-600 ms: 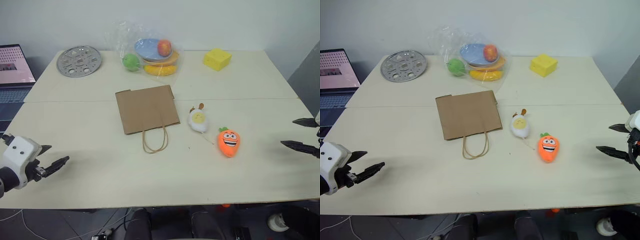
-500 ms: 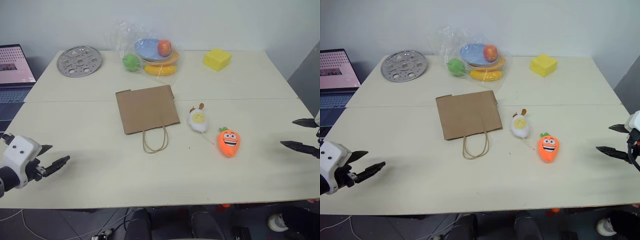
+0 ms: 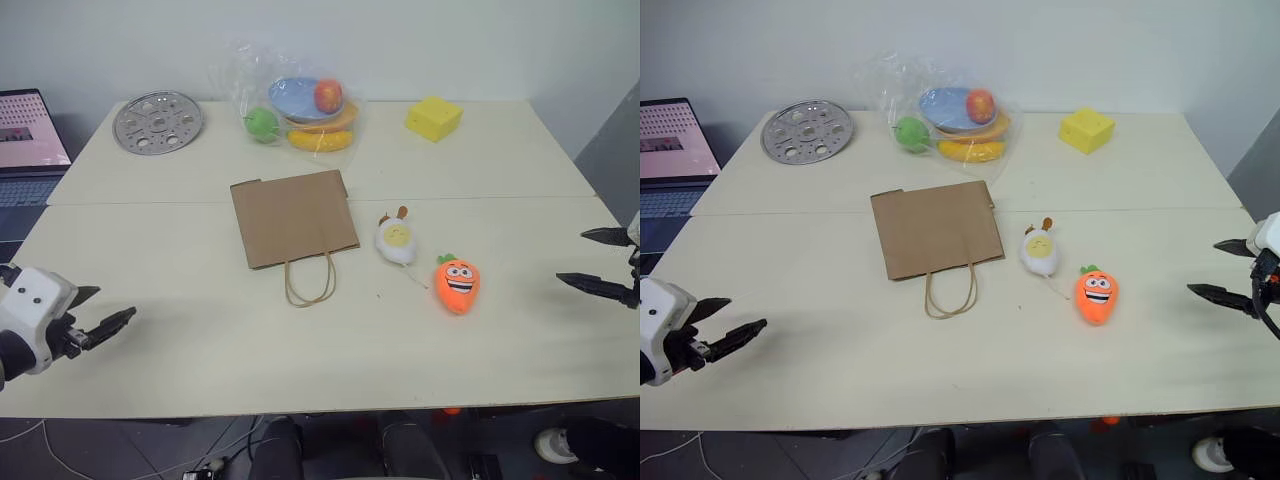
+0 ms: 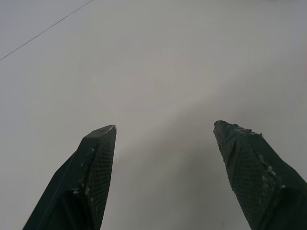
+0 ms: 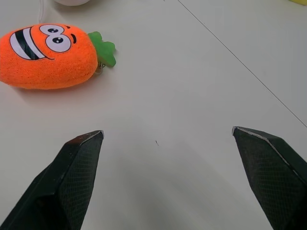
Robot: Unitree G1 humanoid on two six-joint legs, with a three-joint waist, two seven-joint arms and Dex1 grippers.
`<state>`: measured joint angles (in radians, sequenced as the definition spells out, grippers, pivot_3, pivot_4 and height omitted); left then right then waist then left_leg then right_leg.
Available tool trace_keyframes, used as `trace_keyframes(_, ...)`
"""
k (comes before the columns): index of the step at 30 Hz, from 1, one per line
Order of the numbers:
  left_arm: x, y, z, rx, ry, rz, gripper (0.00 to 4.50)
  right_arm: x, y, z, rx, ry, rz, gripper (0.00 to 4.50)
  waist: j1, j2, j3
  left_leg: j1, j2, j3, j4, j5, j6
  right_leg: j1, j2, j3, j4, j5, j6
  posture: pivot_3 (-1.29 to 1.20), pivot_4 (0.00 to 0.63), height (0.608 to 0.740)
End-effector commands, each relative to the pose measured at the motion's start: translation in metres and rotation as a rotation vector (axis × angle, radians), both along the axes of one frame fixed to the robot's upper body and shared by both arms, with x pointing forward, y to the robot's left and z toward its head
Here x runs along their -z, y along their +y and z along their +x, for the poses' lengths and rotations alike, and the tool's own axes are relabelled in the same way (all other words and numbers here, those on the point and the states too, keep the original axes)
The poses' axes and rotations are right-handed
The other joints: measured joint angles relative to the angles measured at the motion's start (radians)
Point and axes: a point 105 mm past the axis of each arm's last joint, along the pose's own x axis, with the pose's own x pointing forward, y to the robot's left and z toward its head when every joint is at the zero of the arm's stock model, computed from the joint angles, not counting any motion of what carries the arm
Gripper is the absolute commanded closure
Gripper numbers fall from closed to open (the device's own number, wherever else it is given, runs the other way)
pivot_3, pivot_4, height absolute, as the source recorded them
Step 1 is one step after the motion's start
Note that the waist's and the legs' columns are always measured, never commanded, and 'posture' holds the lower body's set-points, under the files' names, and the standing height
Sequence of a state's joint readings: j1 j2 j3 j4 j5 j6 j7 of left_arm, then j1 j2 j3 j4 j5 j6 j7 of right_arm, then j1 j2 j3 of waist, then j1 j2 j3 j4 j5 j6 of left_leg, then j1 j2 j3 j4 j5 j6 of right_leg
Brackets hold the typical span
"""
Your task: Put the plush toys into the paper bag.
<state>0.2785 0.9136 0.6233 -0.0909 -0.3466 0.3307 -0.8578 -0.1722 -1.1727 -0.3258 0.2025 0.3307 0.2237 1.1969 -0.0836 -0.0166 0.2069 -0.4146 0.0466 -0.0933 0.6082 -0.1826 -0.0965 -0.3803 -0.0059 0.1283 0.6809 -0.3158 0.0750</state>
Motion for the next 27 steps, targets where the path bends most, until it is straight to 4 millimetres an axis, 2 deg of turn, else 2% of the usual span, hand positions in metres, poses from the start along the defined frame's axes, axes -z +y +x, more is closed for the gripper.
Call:
trace_keyframes(1,-0.014,-0.001,0.000,0.001,-0.059,0.034,1.02,-0.005,0.002,0.001,-0.012,-0.024,-0.008,0.00,0.000,0.000,0.000,0.000,0.000,0.000,0.000,0.000,0.000,0.000,0.000,0.000,0.000,0.000,0.000,0.00,0.150,0.740)
trace_keyframes(20,-0.012,-0.009,0.003,0.039,-0.041,0.034,1.02,-0.003,0.004,-0.001,-0.020,-0.018,0.002,0.00,0.000,0.000,0.000,0.000,0.000,0.000,0.000,0.000,0.000,0.000,0.000,0.000,0.000,0.000,0.000,0.00,0.150,0.740)
trace_keyframes(24,-0.023,-0.024,0.010,0.121,-0.104,0.002,1.02,-0.007,0.007,0.000,-0.032,-0.036,0.006,0.00,0.000,0.000,0.000,0.000,0.000,0.000,0.000,0.000,0.000,0.000,0.000,0.000,0.000,0.000,0.000,0.00,0.150,0.740)
trace_keyframes(27,-0.023,-0.055,0.017,0.290,-0.109,0.060,1.02,-0.015,0.019,-0.001,-0.073,-0.056,0.011,0.00,0.000,0.000,0.000,0.000,0.000,0.000,0.000,0.000,0.000,0.000,0.000,0.000,0.000,0.000,0.001,0.00,0.150,0.740)
